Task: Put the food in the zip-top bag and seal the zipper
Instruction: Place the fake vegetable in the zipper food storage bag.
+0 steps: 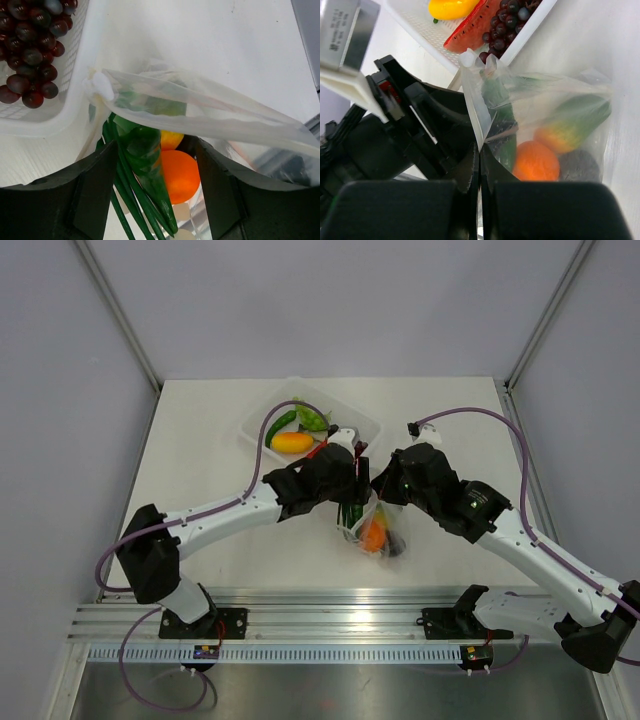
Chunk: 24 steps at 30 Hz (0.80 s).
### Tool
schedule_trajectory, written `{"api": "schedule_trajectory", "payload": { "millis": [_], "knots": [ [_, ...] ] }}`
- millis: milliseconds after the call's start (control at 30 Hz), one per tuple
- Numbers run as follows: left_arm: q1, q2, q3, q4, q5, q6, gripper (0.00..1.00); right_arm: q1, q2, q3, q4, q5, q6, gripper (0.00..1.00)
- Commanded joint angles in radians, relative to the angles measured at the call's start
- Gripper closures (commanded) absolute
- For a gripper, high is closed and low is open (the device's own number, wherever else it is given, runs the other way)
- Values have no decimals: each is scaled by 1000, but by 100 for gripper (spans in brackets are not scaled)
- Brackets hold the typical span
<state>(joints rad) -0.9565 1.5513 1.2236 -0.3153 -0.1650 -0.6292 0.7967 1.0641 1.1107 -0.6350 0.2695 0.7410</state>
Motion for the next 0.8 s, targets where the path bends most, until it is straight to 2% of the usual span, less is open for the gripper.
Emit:
{"api": "schedule_trajectory", "payload": {
  "millis": [0, 200, 333, 433, 567, 600, 767],
  "knots": [
    [-2, 38, 47, 50, -82, -3, 36, 9, -10, 26, 26, 4, 0, 100],
    [-4, 66, 42, 64, -102, 0, 48, 9, -15, 24, 20, 8, 0, 100],
    [-4, 52, 40, 73, -113, -1, 69, 9, -15, 26, 17, 8, 0, 100],
    [-2, 18, 16, 100, -99, 2, 79, 9, -16, 24, 14, 10, 1, 100],
    [-4, -81, -33, 153, -73, -3, 97, 10, -16, 20, 17, 10, 4, 100],
    [-4, -94, -51, 172, -68, -4, 100, 9, -13, 20, 20, 8, 4, 100],
    [-4, -172, -131, 245, -74, -12, 100, 9, -9, 20, 26, 2, 6, 100]
  ]
}}
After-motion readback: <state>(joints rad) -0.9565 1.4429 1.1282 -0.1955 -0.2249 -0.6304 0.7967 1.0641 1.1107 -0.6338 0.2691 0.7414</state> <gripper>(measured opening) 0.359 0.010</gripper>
